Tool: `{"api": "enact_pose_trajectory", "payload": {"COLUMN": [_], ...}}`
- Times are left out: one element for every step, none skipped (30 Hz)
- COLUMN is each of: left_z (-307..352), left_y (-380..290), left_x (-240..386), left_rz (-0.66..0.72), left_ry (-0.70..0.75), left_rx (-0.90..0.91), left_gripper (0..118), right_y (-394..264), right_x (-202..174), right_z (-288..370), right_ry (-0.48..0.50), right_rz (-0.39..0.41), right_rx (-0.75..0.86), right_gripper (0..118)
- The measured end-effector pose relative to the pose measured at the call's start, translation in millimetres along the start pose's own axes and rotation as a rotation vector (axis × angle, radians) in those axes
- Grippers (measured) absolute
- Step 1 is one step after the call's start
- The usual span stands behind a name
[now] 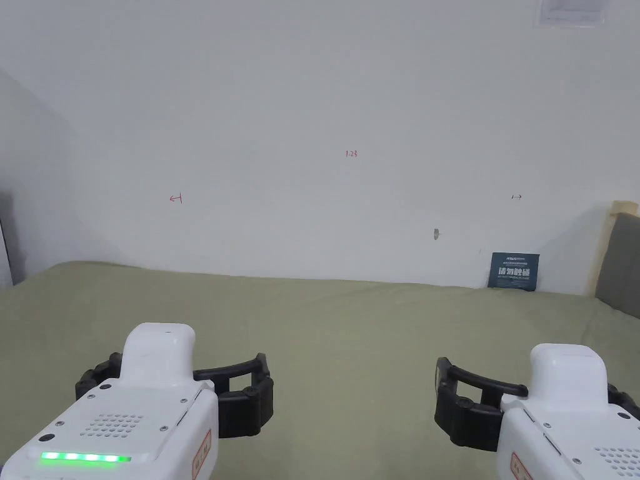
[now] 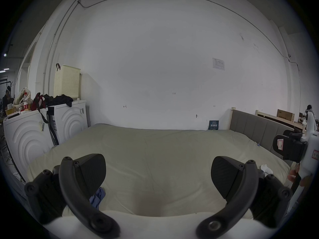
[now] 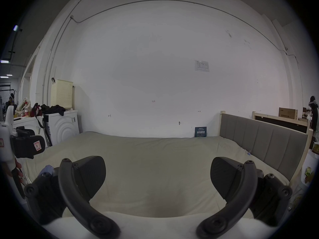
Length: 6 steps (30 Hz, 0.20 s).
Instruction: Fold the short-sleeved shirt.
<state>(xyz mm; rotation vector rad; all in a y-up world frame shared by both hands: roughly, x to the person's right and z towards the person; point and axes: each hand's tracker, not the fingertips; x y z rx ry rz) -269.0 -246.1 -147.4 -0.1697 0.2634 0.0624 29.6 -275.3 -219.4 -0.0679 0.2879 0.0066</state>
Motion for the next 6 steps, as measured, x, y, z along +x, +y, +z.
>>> {"api": "enact_pose_trajectory", "payload": {"left_z": [0.2, 0.2, 0.3, 0.5, 0.6, 0.8], "left_y": [-0.1, 0.0, 0.2, 0.3, 0.2, 0.3], "left_x": [0.0, 0.2, 0.6, 0.9, 1.1, 1.3], "left_rz": [0.000, 0.000, 0.000, -0.001, -0.002, -0.004], "left_ry": [-0.001, -0.002, -0.003, -0.004, -0.005, -0.006], "left_rx": [-0.001, -0.002, 0.000, 0.000, 0.000, 0.000], "left_gripper": [118, 118, 118, 118, 118, 118], "right_y": [0.0, -0.2, -0.1, -0.1, 0.0, 0.2], "right_x": [0.2, 0.1, 0.0, 0.0, 0.1, 0.2], "right_z": [0.0, 0.0, 0.2, 0.4, 0.7, 1.0], "right_ry": [0.004, 0.005, 0.005, 0.004, 0.003, 0.003], "right_rz": [-0.001, -0.002, -0.001, 0.000, 0.000, 0.000], "right_rx": [0.000, 0.001, 0.002, 0.003, 0.005, 0.005], "right_gripper": [118, 118, 118, 118, 118, 118]}}
